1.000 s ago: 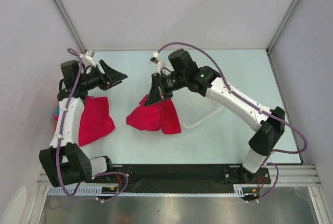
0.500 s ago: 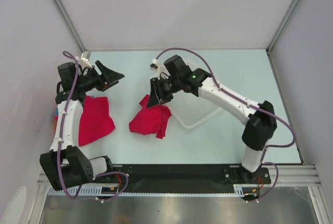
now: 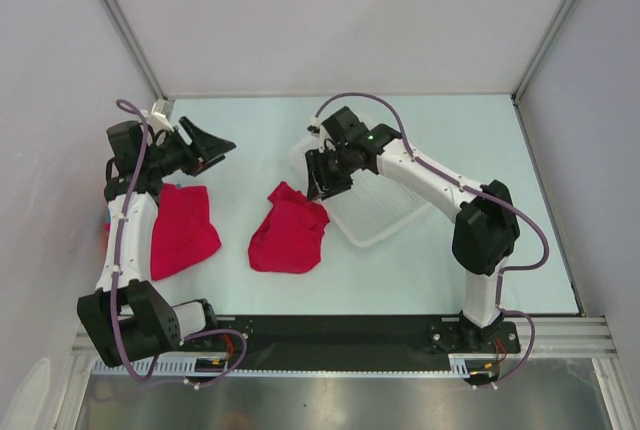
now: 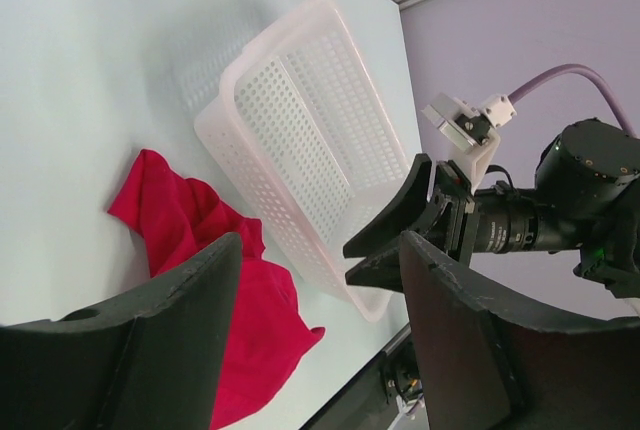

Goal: Fold and stack the t-shirts

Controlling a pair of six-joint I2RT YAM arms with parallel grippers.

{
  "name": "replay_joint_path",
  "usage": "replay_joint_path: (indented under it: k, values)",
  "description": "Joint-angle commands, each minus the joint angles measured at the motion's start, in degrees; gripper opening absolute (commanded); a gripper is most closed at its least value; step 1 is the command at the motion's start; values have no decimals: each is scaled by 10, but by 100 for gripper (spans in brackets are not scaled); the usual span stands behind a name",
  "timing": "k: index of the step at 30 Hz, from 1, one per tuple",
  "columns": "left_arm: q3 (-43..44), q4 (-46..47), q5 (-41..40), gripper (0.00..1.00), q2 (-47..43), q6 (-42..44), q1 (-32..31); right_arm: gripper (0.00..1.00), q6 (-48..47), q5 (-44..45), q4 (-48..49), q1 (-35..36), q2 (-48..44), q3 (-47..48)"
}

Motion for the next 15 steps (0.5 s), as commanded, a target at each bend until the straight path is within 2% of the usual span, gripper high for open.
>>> replay_joint_path:
  k: [1,7,15]
  values:
    - [-6,10,18,70,-17,4,6,47,-29,63,-22,-7,-18,22]
    - [-6,12,20,70,-16,2,7,47,-42,90,-23,-8,4,-2]
    - [-3,12,26,70,-15,4,13,45,-47,79,3,-8,45,-30]
